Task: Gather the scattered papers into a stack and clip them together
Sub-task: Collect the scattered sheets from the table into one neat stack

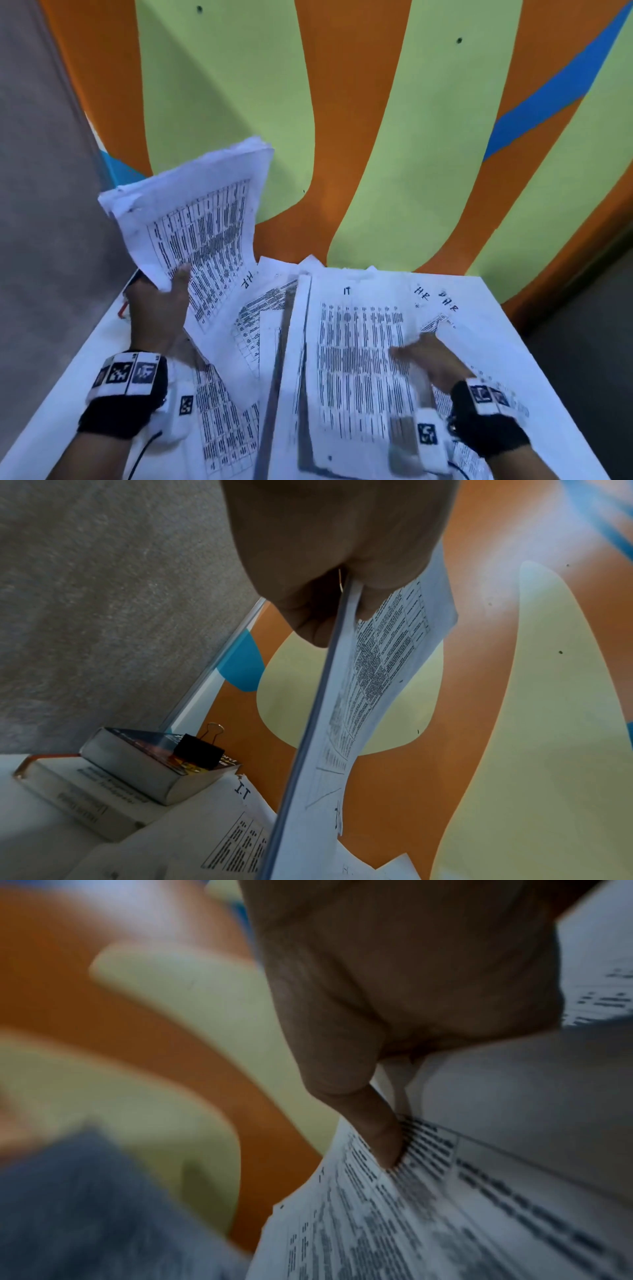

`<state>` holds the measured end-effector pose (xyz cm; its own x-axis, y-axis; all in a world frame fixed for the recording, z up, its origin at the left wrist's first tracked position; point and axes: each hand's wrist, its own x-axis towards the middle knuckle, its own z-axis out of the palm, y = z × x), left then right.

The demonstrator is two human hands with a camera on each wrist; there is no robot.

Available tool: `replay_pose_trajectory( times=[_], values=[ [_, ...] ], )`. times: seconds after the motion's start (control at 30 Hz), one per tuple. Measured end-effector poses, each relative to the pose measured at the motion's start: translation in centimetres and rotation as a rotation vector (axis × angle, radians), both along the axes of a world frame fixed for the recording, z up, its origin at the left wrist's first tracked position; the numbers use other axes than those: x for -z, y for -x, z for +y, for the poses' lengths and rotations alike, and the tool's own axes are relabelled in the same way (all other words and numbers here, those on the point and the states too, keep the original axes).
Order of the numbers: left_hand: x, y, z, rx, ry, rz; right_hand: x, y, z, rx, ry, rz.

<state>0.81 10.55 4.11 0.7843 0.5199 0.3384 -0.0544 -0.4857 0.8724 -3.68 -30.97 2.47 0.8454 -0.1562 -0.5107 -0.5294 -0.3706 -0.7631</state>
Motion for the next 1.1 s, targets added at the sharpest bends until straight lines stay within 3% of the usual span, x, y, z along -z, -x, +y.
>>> replay_pose_trajectory(
  times=[0.13,0.33,0.43,0.57,0.77,0.9,1.1],
  values=[
    [2.3,-1.0,1.0,-0.015,-0.046,0.088,4.0,-0.8,3.2,-0.078,0.344,-0.024],
    [1.6,-0.5,0.1,0.021,-0.055,0.074,5.5,-0.7,6.8,-0.129,0.576,-0.114],
    [0.3,0.1,-0.6,0.056,0.031,0.107,4.8,-0.6,7.5,-0.141,0.494,-0.151],
    [-2.4,1.6,-1.9,0.051,0.067,0.049,1.3,-0.2,6.0,-0.15,0.404,-0.359],
    [-3.1,1.7,-2.2,0.185,0.146,0.005,-6.6,-0.8,0.8,-0.129,-0.139,-0.43],
    [-3.7,2.2,-4.5,0.33,0.213,0.021,-6.5,-2.4,-0.5,-0.053,-0.304,-0.429],
    [-2.7,3.1,-7.7,0.671,0.381,0.188,-4.1,-2.8,2.2,-0.008,-0.465,-0.347]
  ],
)
